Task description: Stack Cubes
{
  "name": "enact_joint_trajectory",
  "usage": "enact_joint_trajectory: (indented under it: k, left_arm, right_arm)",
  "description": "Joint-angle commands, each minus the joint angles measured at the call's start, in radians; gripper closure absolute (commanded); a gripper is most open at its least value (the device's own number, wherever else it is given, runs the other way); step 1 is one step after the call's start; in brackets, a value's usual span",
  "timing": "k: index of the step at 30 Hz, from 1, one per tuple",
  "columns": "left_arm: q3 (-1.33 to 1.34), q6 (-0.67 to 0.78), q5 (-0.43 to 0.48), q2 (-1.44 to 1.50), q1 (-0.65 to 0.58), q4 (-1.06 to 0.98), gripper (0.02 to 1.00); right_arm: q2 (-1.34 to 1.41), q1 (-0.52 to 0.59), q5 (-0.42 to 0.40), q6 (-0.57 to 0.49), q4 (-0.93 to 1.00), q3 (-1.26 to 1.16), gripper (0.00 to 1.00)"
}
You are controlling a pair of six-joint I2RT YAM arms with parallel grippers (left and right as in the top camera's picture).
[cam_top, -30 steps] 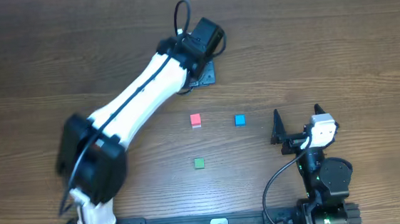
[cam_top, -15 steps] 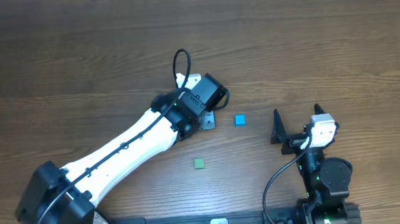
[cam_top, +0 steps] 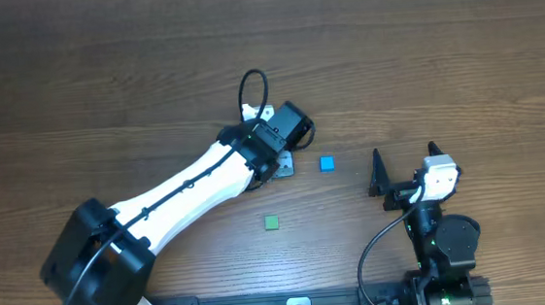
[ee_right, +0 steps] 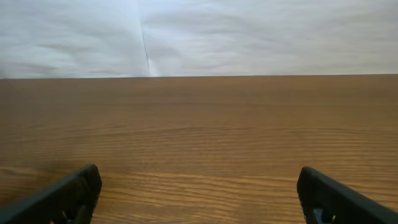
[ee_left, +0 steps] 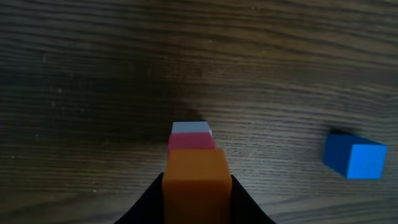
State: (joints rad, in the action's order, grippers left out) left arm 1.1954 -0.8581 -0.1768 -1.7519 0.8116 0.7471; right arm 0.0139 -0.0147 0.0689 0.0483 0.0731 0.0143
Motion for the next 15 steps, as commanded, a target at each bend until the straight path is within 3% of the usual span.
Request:
enact_joint_trajectory:
  k: [1, 15]
  left_arm:
    - [-0.002, -0.018, -0.015, -0.012, -0.011, -0.003, 0.901]
    - [-0.002, -0.018, -0.014, -0.029, -0.011, -0.003, 0.886]
  right_arm:
    - [-0.006, -0.006, -0.010, -0.005, -0.002, -0.009, 0.007]
    - [-0.006, -0.006, -0.010, -0.005, -0.003, -0.009, 0.007]
